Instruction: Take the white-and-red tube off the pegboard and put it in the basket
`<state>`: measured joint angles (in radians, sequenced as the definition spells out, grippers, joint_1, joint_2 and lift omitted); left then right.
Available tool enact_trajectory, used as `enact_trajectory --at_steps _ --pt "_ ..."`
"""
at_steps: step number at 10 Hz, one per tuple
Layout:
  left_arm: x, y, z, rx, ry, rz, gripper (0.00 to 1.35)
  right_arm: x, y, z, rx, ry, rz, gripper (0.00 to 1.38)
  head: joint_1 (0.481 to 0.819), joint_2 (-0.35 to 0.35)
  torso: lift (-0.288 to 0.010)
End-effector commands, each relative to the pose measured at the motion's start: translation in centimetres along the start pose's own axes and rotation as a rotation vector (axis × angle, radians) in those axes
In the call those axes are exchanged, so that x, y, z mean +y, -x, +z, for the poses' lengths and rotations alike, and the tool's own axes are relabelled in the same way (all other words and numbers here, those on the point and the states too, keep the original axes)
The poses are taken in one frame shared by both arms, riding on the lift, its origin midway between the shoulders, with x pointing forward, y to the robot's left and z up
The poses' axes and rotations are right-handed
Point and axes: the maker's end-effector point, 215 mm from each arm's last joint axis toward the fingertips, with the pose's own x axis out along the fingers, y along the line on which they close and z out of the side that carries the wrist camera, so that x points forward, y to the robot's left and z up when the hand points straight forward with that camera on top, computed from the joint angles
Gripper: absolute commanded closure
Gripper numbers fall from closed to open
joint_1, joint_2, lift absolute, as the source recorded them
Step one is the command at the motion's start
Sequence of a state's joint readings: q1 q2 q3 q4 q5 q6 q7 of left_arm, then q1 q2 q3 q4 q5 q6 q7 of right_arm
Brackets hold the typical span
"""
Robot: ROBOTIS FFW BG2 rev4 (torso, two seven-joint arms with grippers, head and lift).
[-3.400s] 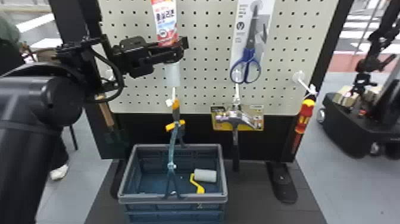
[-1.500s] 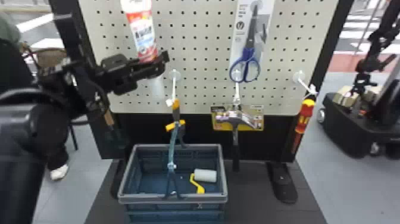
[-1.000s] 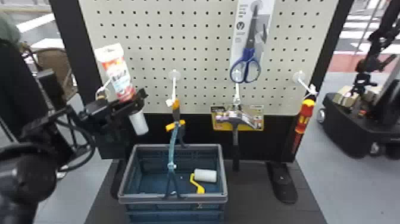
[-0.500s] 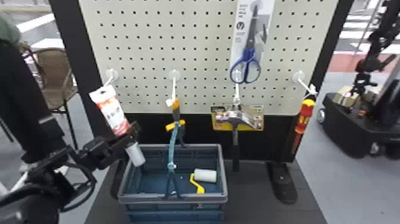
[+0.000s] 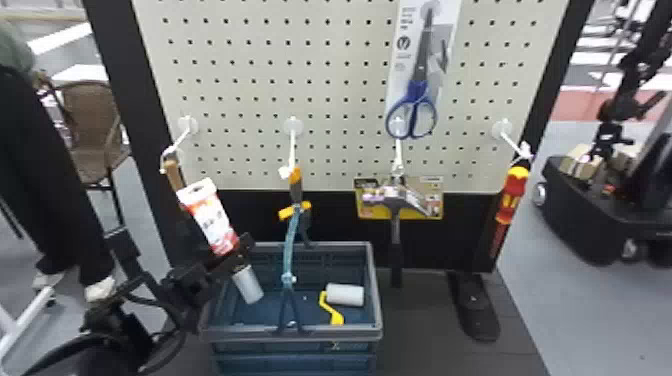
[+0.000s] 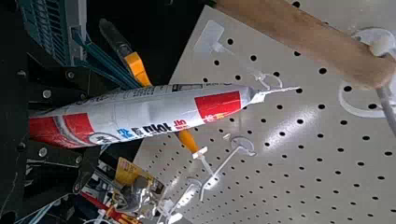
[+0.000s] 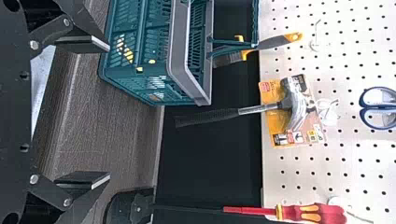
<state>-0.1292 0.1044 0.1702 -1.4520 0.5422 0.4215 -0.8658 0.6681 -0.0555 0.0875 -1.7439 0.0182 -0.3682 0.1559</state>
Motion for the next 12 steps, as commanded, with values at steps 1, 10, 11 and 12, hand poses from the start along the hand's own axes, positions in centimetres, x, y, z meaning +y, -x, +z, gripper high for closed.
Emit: enact_trajectory --at_steps 1,10,11,12 --pt "0.0 -0.8 -0.7 0.008 0.011 -0.01 1.07 0.0 -0.1 0.1 -0.002 -0.002 0.002 0.31 0.549 0.0 -0.1" --pt "-0.6 -4.5 -5.9 0.068 0.063 -0.05 1.04 0.3 -0.4 0.0 -0.004 -0.018 0.018 0.31 0.549 0.0 -0.1" --pt "-0.3 -4.4 -5.7 0.066 0.042 -0.042 0.68 0.3 -0.3 -0.2 -0.001 -0.02 0.019 0.31 0.549 0.0 -0.1" --pt "-0.1 -4.4 -5.5 0.065 0.024 -0.036 0.34 0.3 -0.4 -0.1 -0.004 -0.021 0.02 0.31 0.549 0.0 -0.1"
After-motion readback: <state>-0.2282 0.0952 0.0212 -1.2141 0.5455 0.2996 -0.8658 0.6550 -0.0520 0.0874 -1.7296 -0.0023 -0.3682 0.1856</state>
